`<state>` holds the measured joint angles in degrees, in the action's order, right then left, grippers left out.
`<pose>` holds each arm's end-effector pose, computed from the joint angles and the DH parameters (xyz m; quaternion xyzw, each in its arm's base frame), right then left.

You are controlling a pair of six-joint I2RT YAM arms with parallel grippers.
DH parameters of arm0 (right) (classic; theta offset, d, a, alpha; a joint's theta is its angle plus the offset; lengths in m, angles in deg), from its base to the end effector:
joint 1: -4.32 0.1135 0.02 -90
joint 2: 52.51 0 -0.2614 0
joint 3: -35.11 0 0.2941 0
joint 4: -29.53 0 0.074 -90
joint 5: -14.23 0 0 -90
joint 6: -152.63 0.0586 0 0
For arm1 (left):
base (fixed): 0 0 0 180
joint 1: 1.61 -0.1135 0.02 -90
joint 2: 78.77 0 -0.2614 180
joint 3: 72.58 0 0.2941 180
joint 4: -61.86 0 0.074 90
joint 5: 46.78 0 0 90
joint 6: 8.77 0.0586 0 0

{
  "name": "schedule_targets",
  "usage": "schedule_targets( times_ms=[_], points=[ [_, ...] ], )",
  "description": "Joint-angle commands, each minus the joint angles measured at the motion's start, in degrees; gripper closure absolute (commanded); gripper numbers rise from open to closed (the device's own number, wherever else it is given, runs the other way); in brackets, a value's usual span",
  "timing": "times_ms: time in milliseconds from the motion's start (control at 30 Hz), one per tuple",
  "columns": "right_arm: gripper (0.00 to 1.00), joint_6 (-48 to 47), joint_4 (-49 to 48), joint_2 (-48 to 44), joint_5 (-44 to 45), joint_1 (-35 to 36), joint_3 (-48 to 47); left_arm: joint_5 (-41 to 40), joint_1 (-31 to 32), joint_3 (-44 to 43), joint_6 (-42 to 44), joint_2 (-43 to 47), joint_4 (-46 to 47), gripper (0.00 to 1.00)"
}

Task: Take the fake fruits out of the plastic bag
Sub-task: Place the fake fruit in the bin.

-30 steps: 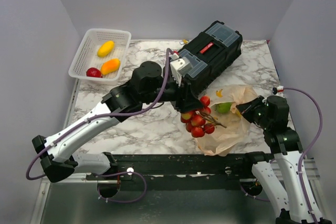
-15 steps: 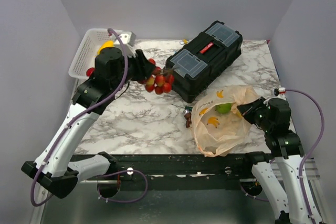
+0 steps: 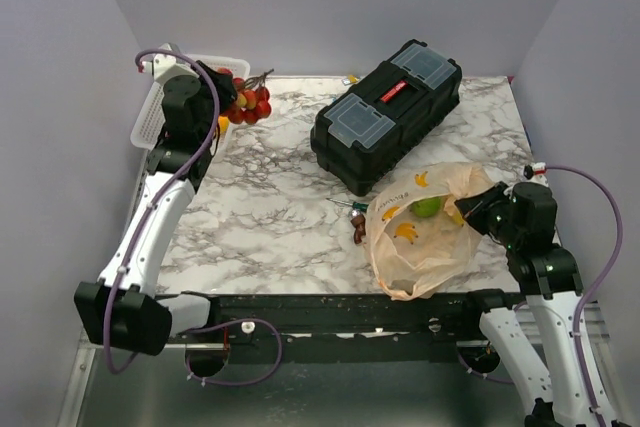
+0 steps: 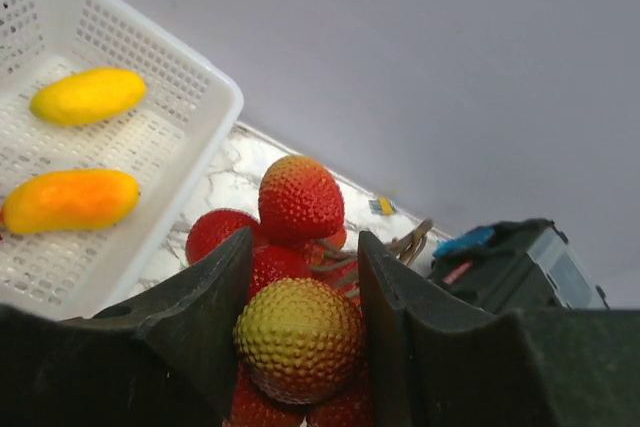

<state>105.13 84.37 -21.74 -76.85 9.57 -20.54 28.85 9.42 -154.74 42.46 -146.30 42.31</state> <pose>0.1762 0.0173 0.3047 0.2720 0.8220 0.2099 0.4542 0.3315 -0.0498 0.4181 -0.2573 0.6894 -0.1988 0.6472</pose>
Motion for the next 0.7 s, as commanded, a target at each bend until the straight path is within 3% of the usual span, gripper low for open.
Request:
schedule_targets(
  times_ms=[0, 133, 333, 433, 667],
  points=[
    [0.99, -3.0, 2.9, 0.9, 3.3, 0.3, -3.5, -5.6, -3.8, -1.5, -0.1, -7.1, 16.6, 1.0],
    [0.99, -4.3, 3.4, 1.5, 3.4, 0.2, -4.5, -3.7, -7.7, -1.1, -3.6, -13.9, 26.7, 1.0],
    [0.99, -4.8, 3.4, 2.0, 2.7, 0.2, -3.7, 2.5, -12.5, -6.6, -6.7, -25.3, 33.0, 1.0],
    [0.99, -4.7, 3.3, 2.0, 2.9, 0.2, -3.6, 0.2, -13.2, -10.4, -8.6, -31.3, 30.7, 1.0],
    [0.99, -4.7, 3.3, 1.8, 3.2, 0.2, -3.3, -1.9, -15.4, -11.8, -19.4, -40.8, 36.8, 1.0]
  ],
)
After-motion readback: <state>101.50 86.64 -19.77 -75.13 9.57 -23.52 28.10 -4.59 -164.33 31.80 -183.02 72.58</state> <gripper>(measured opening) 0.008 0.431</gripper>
